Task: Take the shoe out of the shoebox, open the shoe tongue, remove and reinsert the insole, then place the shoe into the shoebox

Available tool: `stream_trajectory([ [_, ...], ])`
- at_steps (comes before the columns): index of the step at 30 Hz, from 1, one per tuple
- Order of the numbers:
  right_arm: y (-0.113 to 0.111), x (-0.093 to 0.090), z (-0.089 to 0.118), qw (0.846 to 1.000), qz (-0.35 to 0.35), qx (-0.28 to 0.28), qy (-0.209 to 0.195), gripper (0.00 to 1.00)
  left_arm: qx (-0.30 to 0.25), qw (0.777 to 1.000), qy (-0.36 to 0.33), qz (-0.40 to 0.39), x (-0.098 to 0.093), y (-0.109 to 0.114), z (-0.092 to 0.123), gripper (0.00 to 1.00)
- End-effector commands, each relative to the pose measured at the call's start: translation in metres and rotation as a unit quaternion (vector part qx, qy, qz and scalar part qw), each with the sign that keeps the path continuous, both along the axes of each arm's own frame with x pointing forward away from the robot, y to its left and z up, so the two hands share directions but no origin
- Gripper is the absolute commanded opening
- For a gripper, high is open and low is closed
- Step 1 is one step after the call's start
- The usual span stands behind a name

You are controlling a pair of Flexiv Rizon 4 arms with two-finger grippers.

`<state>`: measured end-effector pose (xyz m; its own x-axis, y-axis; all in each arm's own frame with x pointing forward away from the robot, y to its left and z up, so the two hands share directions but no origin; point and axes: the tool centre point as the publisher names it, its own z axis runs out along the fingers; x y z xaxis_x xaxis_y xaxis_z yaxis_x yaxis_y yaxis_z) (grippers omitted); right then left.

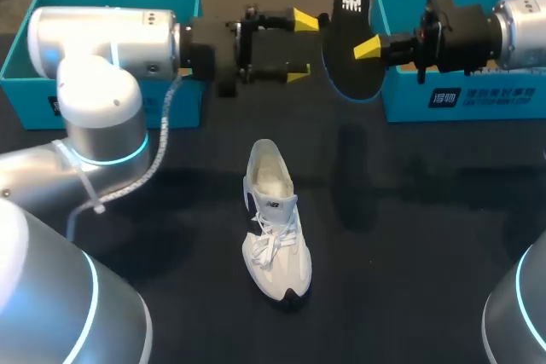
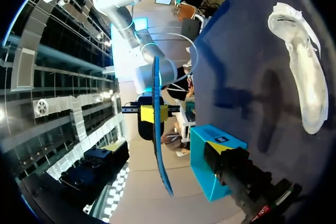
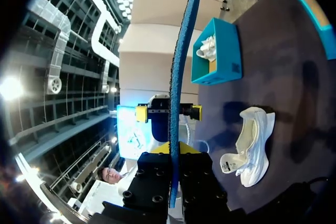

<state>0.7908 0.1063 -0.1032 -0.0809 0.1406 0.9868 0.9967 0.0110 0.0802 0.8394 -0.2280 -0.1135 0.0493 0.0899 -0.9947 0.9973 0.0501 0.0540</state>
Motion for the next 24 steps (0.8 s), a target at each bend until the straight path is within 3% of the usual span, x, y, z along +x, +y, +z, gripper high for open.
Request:
stream_trajectory([
  [1,-0.001,0.0,-0.001,1.0,-0.003,-0.001,-0.002,0.0,0.015,1.0,0.007,0.01,-0.006,0.025,-0.001,1.0],
  [5,-0.003,0.002,0.001,0.999,-0.021,0.011,-0.028,0.0,0.039,0.999,0.031,0.015,-0.005,0.043,-0.01,1.0],
  [14,-0.004,0.006,0.008,0.995,-0.031,0.029,-0.095,0.0,0.076,0.977,0.197,0.024,0.004,0.072,-0.044,1.0],
  [16,-0.004,0.007,0.009,0.995,-0.027,0.013,-0.095,0.0,0.098,0.974,0.203,0.035,0.005,0.076,-0.051,1.0],
  [24,-0.004,0.007,0.009,0.995,-0.027,0.013,-0.095,0.0,0.098,0.974,0.203,0.035,0.005,0.076,-0.051,1.0],
])
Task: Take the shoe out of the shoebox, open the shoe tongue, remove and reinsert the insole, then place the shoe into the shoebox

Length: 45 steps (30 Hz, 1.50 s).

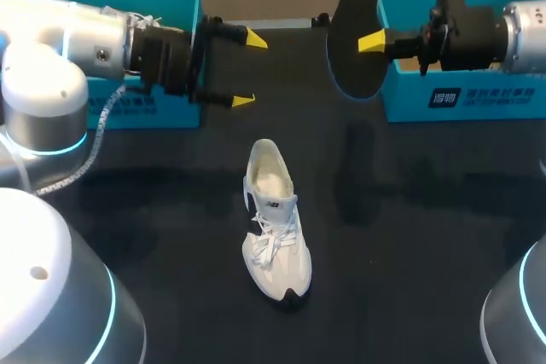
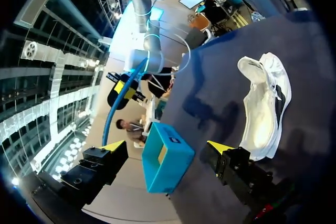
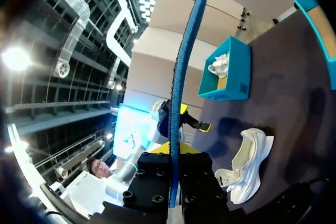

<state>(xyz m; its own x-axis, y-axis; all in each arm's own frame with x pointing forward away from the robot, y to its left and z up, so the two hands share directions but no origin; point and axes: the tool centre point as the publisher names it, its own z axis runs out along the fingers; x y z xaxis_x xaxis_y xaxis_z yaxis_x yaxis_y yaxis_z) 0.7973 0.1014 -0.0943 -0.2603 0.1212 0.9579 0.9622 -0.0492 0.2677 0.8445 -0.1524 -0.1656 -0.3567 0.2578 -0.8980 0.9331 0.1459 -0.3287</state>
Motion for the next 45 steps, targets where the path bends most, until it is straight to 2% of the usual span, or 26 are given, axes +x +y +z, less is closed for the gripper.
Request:
stream_trajectory([
  [1,0.001,0.0,0.0,1.0,0.0,-0.002,0.001,0.0,0.006,1.0,0.001,-0.001,0.0,0.0,0.001,1.0],
  [30,0.001,0.0,0.0,1.0,0.0,-0.002,0.001,0.0,0.006,1.0,0.001,-0.001,0.0,0.0,0.001,1.0],
  [34,0.002,0.005,-0.006,0.997,0.0,-0.012,-0.082,0.0,0.02,0.998,0.053,0.016,-0.004,0.009,-0.002,1.0],
  [37,0.005,0.007,-0.01,0.985,-0.016,-0.031,-0.168,0.0,0.046,0.994,0.098,0.031,-0.006,0.016,-0.004,1.0],
  [40,0.009,0.01,-0.016,0.973,-0.016,-0.051,-0.224,0.0,0.062,0.988,0.134,0.054,-0.008,0.022,-0.011,1.0],
  [42,0.012,0.013,-0.022,0.969,-0.007,-0.051,-0.241,0.0,0.071,0.982,0.161,0.064,-0.011,0.024,-0.017,1.0],
  [45,0.013,0.014,-0.023,0.969,-0.01,-0.052,-0.243,0.0,0.085,0.974,0.196,0.081,-0.014,0.026,-0.027,1.0],
])
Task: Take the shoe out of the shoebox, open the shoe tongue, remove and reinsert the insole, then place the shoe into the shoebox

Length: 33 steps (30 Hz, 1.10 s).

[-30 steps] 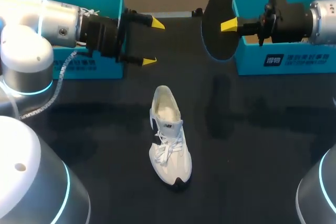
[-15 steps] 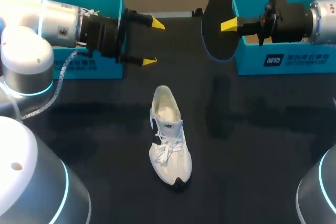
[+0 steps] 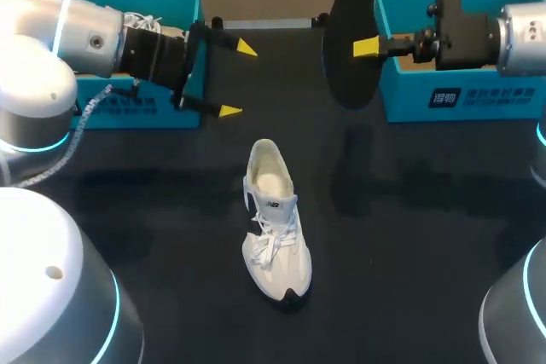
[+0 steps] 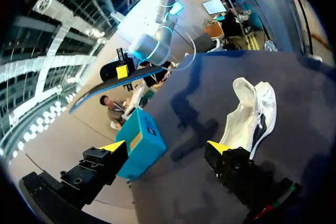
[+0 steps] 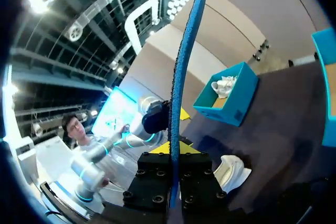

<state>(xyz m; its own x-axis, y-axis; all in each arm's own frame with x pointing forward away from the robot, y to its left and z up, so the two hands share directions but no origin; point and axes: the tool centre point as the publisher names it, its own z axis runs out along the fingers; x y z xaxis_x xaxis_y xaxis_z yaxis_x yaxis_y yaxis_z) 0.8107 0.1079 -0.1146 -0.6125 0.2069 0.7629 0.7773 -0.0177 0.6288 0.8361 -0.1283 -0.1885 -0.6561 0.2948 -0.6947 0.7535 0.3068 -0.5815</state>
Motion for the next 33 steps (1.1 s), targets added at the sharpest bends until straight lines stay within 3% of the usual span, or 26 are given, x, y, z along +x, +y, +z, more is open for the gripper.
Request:
stream_trajectory([
  [1,0.007,0.0,-0.003,0.999,-0.004,-0.006,-0.043,0.0,0.026,0.999,0.033,0.019,-0.006,0.002,-0.004,1.0],
  [15,0.007,0.0,-0.003,0.999,-0.004,-0.006,-0.043,0.0,0.026,0.999,0.033,0.019,-0.006,0.002,-0.004,1.0],
  [17,0.007,0.0,-0.003,0.999,-0.004,-0.006,-0.043,0.0,0.052,0.997,0.049,0.025,-0.01,0.002,-0.009,1.0],
  [22,0.004,0.003,-0.019,0.992,-0.023,-0.057,-0.115,0.0,0.094,0.992,0.069,0.039,-0.016,0.012,-0.016,1.0],
  [27,0.013,0.007,-0.03,0.984,-0.002,-0.059,-0.169,0.0,0.118,0.987,0.091,0.056,-0.027,0.017,-0.024,1.0],
  [33,0.029,0.013,-0.051,0.982,0.008,-0.035,-0.186,0.0,0.121,0.982,0.12,0.078,-0.034,0.027,-0.043,1.0],
])
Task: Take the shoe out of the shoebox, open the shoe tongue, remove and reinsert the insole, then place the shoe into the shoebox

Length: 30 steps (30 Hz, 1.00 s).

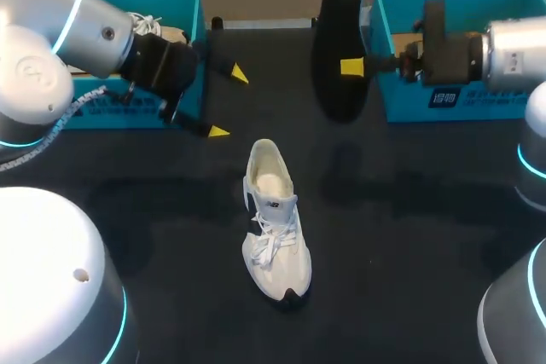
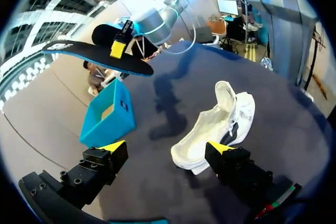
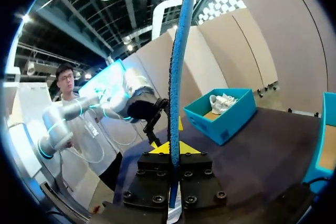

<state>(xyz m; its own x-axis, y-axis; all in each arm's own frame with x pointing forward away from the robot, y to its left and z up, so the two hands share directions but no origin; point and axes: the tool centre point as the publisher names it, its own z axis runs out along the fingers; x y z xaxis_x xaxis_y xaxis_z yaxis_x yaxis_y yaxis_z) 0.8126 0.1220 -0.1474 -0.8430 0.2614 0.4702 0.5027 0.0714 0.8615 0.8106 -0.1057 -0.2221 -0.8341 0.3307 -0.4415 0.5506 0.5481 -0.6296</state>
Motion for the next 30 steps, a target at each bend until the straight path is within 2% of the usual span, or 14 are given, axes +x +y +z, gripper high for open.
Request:
stream_trajectory([
  [1,0.019,0.012,-0.024,1.0,0.007,0.022,-0.001,0.0,0.008,1.0,0.005,0.012,-0.009,0.004,-0.013,1.0],
  [4,0.031,0.012,-0.039,0.999,0.008,0.037,0.008,0.0,0.022,0.999,0.022,0.023,-0.012,0.006,-0.024,1.0],
  [10,0.031,0.012,-0.039,0.999,0.008,0.037,0.008,0.0,0.063,0.995,0.055,0.047,-0.015,0.007,-0.05,1.0],
  [19,0.031,0.012,-0.039,0.999,0.008,0.037,0.008,0.0,0.087,0.989,0.096,0.076,-0.022,0.009,-0.08,1.0],
  [22,0.031,0.012,-0.039,0.999,0.008,0.037,0.008,0.0,0.08,0.987,0.109,0.086,-0.023,0.012,-0.088,1.0],
  [30,0.045,0.015,-0.067,0.999,0.03,0.04,-0.008,0.0,0.09,0.981,0.137,0.101,-0.029,0.015,-0.107,1.0],
])
